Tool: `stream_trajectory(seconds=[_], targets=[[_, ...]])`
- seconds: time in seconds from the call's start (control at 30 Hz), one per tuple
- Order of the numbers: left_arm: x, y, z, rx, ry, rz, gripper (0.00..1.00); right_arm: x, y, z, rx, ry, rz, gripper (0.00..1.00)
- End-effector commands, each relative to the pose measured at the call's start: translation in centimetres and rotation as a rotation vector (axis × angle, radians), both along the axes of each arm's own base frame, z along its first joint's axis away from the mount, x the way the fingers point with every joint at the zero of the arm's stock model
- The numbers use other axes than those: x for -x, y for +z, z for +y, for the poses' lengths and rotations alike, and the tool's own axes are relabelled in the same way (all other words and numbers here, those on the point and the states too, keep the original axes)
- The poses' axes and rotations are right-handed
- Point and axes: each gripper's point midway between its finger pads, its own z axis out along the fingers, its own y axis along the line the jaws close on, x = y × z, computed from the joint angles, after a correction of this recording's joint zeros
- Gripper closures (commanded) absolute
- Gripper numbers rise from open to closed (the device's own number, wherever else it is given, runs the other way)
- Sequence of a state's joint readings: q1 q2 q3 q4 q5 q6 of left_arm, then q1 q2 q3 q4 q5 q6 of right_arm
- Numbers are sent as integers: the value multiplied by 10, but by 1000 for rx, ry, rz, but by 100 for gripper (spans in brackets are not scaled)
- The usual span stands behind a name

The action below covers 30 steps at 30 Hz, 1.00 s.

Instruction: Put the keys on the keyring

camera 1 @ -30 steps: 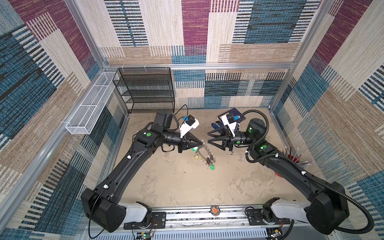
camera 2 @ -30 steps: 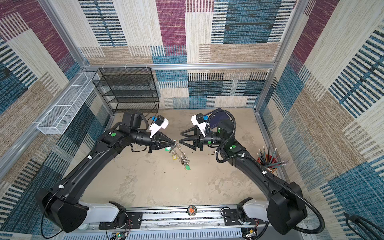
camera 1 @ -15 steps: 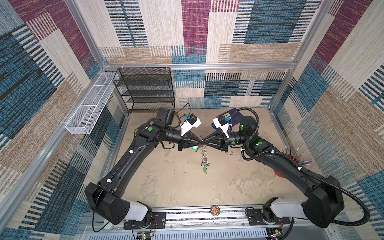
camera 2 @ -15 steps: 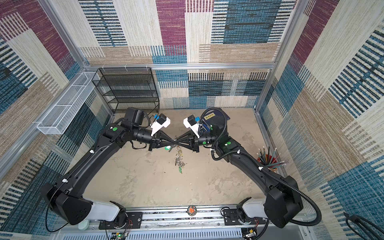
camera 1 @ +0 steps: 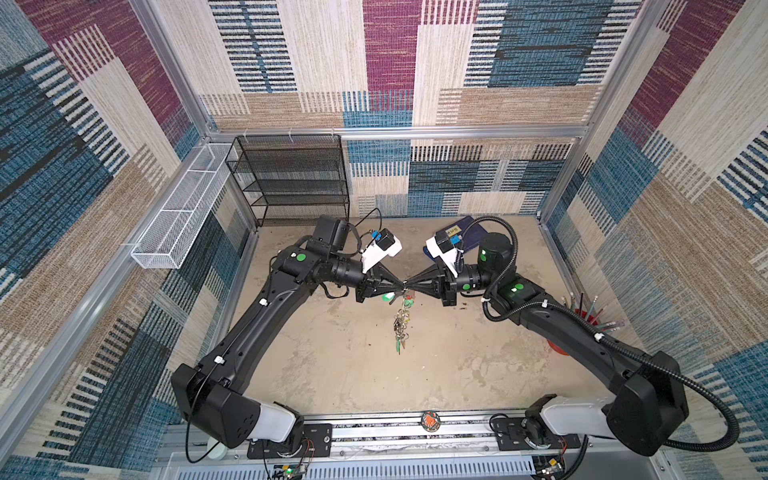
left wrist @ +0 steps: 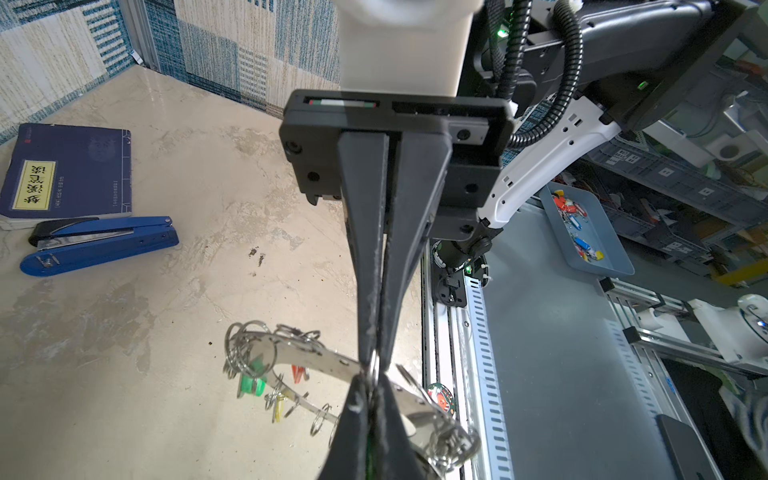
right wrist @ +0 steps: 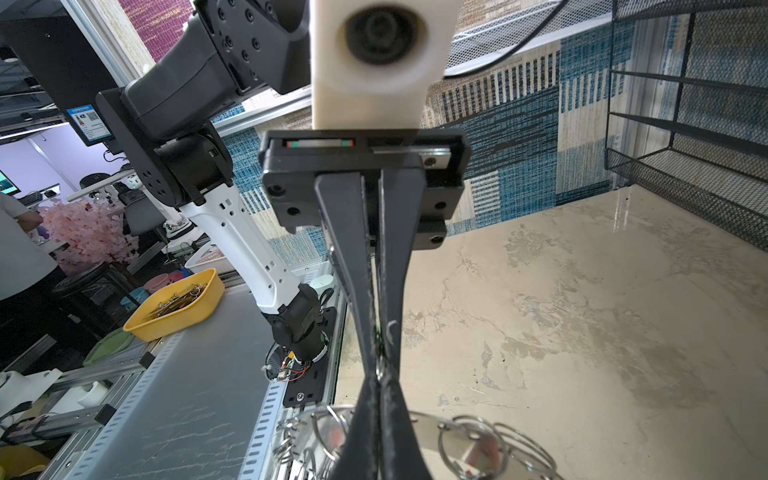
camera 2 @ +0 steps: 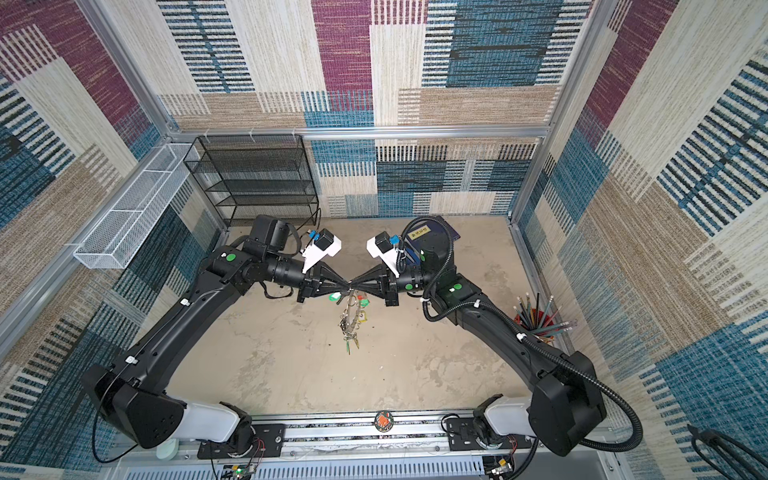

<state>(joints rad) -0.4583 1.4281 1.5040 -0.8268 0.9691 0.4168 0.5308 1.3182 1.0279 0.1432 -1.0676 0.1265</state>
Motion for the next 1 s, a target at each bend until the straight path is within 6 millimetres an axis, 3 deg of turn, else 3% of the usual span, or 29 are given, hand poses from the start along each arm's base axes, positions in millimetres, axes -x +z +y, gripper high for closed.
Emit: stream_trajectory(seconds=[0.0, 0.07, 0.47, 0.7, 0.97], targets=[[-3, 10, -1, 35, 23, -27, 100, -4, 10, -1, -34, -42, -25, 100], [-2, 11, 0, 41, 34, -30, 100, -6, 12, -1, -44, -60, -29, 100], [-3, -2, 12, 11, 129, -26, 68, -5, 20, -2, -78, -64, -34, 100], [-12, -4, 12, -2, 161, -34, 60, -4, 18, -2, -79, -52, -27, 100], [-9, 2, 10, 28, 138, -31, 64, -3, 18, -1, -81, -37, -26, 100]])
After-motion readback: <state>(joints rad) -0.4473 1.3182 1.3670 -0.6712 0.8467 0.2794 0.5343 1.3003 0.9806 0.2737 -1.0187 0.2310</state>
